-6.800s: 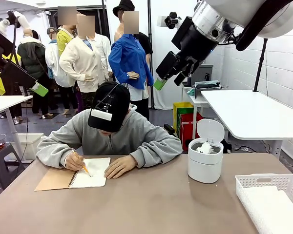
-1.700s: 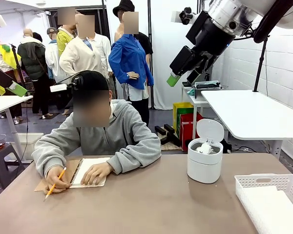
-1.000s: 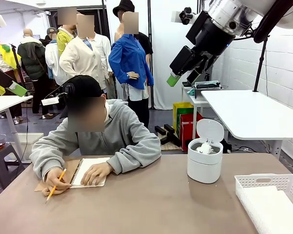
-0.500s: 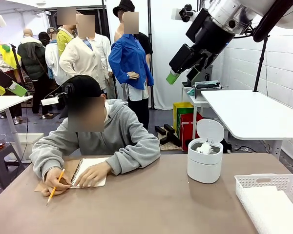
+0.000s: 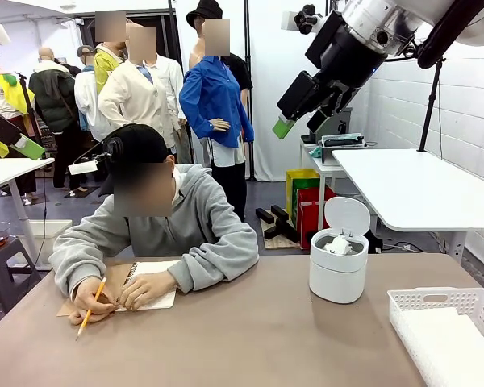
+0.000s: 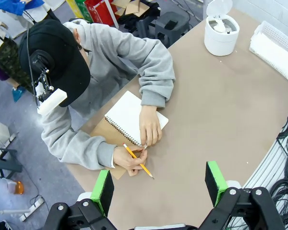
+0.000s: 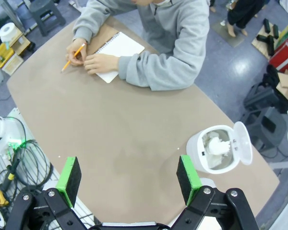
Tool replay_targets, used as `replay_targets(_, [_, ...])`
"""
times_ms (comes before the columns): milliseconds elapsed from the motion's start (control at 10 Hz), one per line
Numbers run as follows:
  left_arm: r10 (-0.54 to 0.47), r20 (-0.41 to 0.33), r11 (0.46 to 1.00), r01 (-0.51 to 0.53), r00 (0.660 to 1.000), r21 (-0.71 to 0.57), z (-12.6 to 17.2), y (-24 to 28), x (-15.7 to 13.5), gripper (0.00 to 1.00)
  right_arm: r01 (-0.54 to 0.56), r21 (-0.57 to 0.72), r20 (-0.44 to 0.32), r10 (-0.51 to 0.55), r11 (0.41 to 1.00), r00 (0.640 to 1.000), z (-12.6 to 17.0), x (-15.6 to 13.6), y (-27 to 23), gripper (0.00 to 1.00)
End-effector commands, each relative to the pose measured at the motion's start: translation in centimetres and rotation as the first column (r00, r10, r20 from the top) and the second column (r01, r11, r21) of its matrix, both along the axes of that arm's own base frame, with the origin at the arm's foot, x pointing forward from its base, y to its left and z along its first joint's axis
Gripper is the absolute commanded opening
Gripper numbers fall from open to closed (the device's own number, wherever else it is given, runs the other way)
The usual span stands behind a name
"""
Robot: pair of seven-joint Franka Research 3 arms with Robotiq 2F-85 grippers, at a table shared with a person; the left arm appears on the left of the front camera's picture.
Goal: Sort the paper based on its condition.
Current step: If a person hands you a paper, place it in the Organizing basket , and if it's crumpled, put it in the Trash can.
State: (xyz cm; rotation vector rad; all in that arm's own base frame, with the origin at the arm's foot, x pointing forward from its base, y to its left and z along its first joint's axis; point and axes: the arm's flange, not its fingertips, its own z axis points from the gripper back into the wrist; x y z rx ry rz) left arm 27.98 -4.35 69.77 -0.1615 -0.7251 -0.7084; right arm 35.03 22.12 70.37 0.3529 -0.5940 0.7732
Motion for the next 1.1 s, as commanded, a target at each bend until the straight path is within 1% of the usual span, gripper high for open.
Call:
replay_targets(0, [0.002, 0.0, 1.0, -0.002, 1.0, -0.003, 0.01, 0.13, 0.01, 1.0, 0.001, 0.0, -0.002, -0.001, 1.0, 1.0, -0.08, 0.09, -0.01, 1.0])
replay_targets(1000, [0.002, 0.0, 1.0, -0.002, 1.0, -0.003, 0.01, 0.13, 0.01, 1.0, 0.001, 0.0, -0.002, -0.001, 1.0, 1.0, -0.08, 0.09, -0.01, 1.0])
